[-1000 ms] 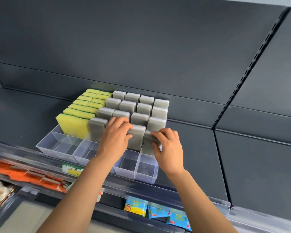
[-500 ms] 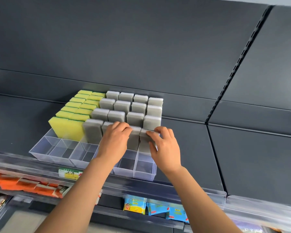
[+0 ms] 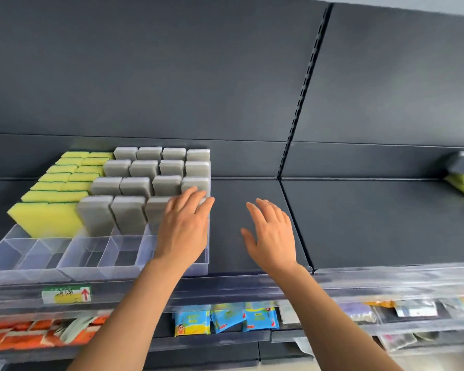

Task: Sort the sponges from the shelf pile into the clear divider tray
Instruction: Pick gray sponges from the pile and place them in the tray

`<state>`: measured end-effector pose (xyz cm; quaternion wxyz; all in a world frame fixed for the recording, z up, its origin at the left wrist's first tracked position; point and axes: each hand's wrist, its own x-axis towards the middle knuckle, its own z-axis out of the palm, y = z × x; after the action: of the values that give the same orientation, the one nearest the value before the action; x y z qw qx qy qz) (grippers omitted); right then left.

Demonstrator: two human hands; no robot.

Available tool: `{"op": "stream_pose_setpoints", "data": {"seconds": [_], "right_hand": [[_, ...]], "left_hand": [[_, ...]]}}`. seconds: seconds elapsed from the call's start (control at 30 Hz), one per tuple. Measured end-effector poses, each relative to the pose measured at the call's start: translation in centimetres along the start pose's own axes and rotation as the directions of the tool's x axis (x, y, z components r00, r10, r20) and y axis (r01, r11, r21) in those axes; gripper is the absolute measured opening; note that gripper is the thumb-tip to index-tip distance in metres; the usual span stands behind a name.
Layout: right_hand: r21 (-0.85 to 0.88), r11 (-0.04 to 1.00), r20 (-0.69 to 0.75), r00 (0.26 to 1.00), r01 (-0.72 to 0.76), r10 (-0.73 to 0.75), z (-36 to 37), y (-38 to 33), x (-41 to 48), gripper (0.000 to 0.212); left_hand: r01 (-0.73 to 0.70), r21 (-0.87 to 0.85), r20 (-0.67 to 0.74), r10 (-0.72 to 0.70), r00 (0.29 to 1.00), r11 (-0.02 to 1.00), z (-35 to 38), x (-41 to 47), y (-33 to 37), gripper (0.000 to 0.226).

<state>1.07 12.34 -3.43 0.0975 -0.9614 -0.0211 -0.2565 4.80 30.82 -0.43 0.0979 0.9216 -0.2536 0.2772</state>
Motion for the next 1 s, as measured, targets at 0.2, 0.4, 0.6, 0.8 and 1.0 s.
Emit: {"op": "stream_pose_setpoints", "data": {"seconds": [0.2,0.4,0.6,0.8,1.0], "right_hand": [[-0.128,0.982,0.033,0.989,-0.14,0.145,-3.2,6.8,-3.2,0.059],[-0.215,0.942,0.068,0.958,-0.258,0.278,-7.1,14.9,-6.7,0.058],[-0.216,0.924,0.099,0.934,-0.316,0.342,-11.7,24.4,-10.3,0.056],[-0.258,0.892,0.069,0.914,-0.371,0.4,-15.7,32.9,-13.5,0.051],[-0.298,0.844,0.066,0.873,-0.445,0.484,-18.9,40.1,-15.4,0.053]], "left_hand": [[-0.122,-0.053,0.092,0.127,0.988,0.991,2.9,1.8,7.3,0.048],[-0.194,-0.101,0.121,0.206,0.971,0.976,5.3,3.8,16.5,0.048],[-0.239,-0.146,0.138,0.26,0.956,0.96,7.8,5.7,26.8,0.048],[-0.273,-0.224,0.109,0.302,0.947,0.936,9.5,8.1,36.7,0.047],[-0.332,-0.281,0.104,0.372,0.922,0.901,11.6,11.2,44.4,0.048]]}}
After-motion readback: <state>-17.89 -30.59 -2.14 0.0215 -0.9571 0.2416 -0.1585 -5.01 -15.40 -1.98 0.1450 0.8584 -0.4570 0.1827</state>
